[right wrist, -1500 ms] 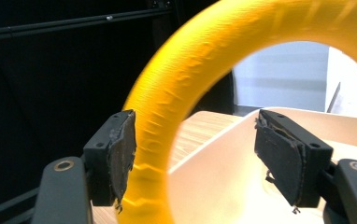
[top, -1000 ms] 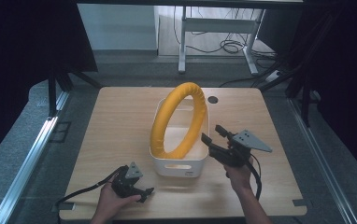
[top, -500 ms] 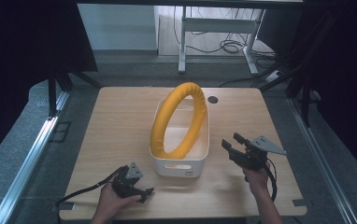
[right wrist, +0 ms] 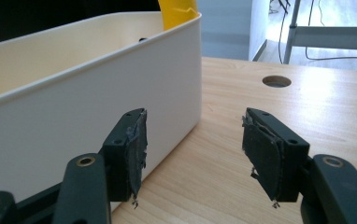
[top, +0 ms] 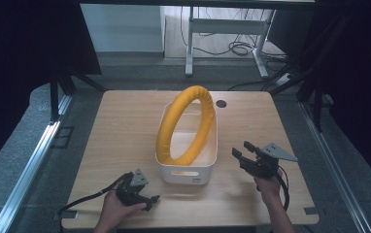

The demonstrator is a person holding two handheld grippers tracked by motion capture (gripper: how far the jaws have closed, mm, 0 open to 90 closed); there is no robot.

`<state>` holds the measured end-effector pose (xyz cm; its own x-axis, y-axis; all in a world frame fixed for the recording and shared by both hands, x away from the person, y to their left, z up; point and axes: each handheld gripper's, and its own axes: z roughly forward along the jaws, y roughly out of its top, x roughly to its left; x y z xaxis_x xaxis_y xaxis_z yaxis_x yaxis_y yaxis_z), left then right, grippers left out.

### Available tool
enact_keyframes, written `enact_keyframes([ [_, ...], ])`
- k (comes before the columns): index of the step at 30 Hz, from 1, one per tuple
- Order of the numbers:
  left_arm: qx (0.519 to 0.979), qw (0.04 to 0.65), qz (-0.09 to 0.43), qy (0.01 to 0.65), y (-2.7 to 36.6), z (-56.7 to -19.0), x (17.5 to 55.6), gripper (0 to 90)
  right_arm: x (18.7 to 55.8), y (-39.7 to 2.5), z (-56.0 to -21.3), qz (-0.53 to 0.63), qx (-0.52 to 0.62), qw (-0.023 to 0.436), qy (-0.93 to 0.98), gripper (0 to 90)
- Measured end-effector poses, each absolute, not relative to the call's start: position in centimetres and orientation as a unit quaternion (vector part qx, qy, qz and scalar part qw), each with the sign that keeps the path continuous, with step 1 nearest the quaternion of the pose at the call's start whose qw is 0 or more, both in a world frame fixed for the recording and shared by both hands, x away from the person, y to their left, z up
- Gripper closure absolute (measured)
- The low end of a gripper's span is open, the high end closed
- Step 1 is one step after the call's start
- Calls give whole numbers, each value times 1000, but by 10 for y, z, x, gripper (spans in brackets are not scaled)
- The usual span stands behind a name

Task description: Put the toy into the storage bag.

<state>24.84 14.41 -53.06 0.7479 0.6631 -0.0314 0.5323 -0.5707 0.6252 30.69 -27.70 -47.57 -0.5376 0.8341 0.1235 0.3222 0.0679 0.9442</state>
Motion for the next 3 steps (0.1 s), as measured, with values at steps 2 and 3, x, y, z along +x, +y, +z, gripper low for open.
enact_keyframes([
  [2,880,315,104,340,144,-531,249,145,307,-277,-478,536,419,233,695,404],
  [3,880,315,103,340,144,-531,249,145,308,-277,-480,530,420,231,699,399],
])
